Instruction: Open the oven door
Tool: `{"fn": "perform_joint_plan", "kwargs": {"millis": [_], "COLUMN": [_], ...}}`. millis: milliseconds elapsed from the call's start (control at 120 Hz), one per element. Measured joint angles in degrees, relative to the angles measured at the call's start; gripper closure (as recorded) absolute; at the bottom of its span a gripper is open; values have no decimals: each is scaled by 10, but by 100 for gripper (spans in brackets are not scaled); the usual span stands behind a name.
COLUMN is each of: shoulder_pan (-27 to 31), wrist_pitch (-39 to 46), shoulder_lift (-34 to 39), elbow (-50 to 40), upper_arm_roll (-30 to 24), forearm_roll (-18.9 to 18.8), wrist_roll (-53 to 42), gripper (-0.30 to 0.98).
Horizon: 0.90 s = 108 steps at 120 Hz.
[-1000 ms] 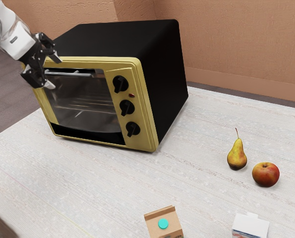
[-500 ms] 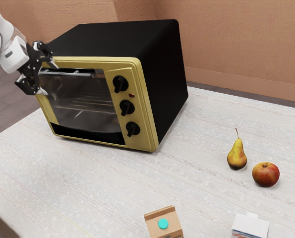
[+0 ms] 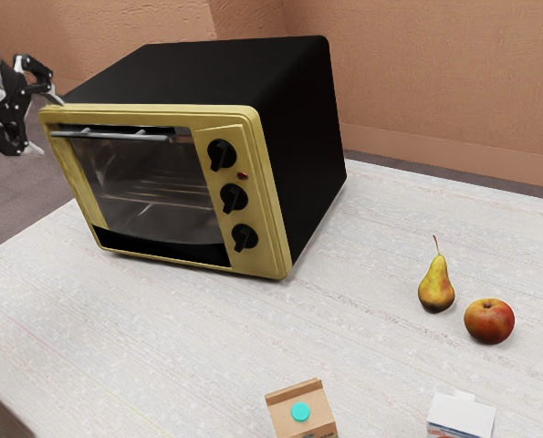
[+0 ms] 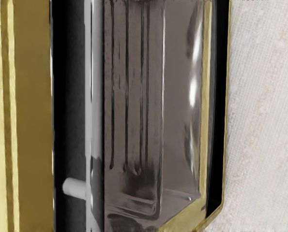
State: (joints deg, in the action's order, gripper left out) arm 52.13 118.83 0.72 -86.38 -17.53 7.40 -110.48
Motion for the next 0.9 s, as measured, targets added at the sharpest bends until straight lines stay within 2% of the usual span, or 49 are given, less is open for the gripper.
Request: {"fn": "perform_joint_plan", "kwargs": {"millis": [108, 217, 350, 500, 583, 767, 900], "shoulder_pan": [-18, -43, -92, -119, -107, -32, -24], "wrist_pitch": [-17, -16, -8, 4, 9, 18, 22], "shoulder_lift": [-45, 13, 1, 13, 23, 21, 17], "elbow": [72, -7, -24, -53, -65, -69, -69], "upper_arm_roll": [-11, -13, -13, -13, -12, -12, -13], "forearm_roll": [-2, -10, -15, -17, -17, -18, -17], "wrist_roll": [-6, -9, -11, -13, -14, -16, -16], "gripper": [0, 0, 0, 0, 0, 0, 0]}}
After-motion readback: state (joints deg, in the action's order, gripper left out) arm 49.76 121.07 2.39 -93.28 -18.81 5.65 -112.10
